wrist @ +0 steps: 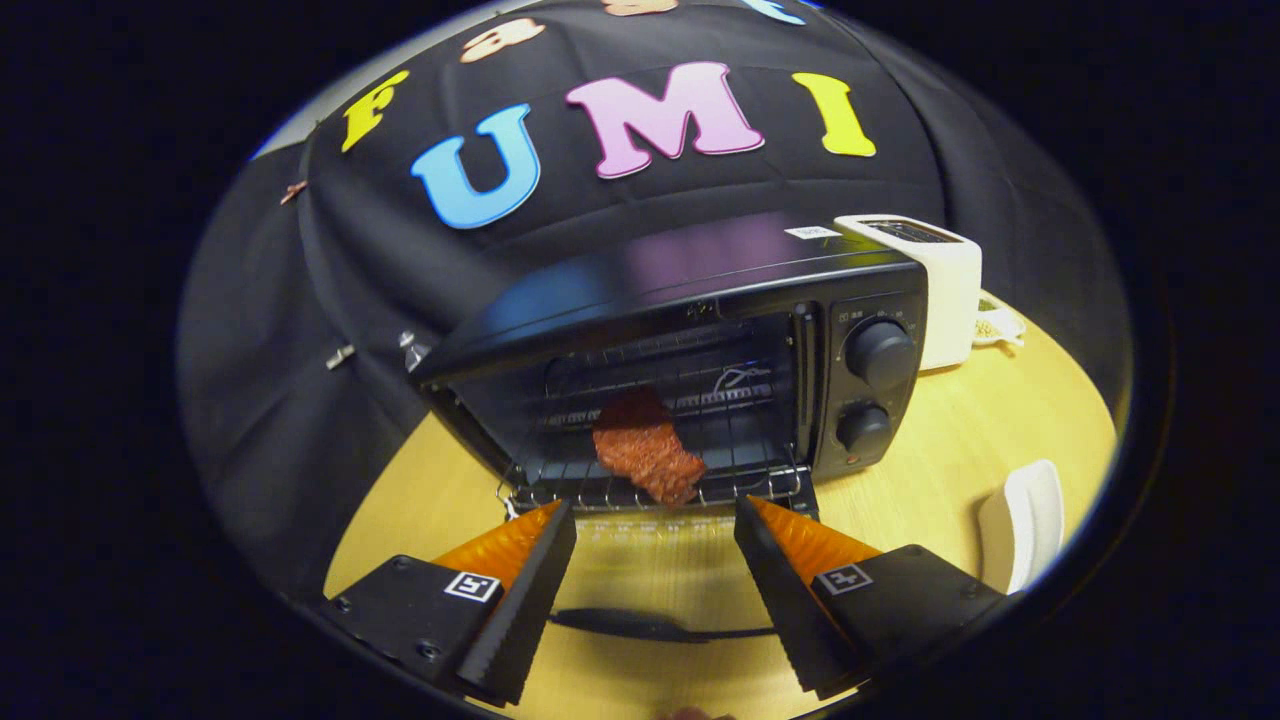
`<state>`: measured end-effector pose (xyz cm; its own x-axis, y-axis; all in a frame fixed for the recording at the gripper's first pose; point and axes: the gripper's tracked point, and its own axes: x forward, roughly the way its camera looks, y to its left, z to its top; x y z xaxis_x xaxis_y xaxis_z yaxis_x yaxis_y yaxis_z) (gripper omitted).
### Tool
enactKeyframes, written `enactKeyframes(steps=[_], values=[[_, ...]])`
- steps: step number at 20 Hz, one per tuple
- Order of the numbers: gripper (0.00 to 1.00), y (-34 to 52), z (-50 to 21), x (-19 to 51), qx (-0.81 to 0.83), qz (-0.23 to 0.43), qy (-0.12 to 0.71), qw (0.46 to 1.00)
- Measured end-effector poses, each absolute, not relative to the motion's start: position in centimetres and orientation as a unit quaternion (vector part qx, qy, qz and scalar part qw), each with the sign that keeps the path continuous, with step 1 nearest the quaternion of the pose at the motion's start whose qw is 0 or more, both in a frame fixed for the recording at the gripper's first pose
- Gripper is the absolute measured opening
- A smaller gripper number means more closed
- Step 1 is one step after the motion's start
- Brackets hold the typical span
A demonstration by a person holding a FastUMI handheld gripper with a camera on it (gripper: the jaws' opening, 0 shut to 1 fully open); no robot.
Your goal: Open the toaster oven, put the food inside, and close the toaster oven door.
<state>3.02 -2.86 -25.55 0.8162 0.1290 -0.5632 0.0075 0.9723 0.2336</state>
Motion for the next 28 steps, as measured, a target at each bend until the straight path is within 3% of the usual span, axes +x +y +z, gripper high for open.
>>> enactKeyframes(steps=[6, 12, 28], values=[[0.98, -4.0, -25.7, -2.7, 0.044, -0.013, 0.352, 0.935], [0.99, -1.5, -28.5, -7.4, 0.040, -0.007, 0.408, 0.912], [0.99, -0.4, -35.4, -4.8, 0.063, -0.062, 0.447, 0.890]])
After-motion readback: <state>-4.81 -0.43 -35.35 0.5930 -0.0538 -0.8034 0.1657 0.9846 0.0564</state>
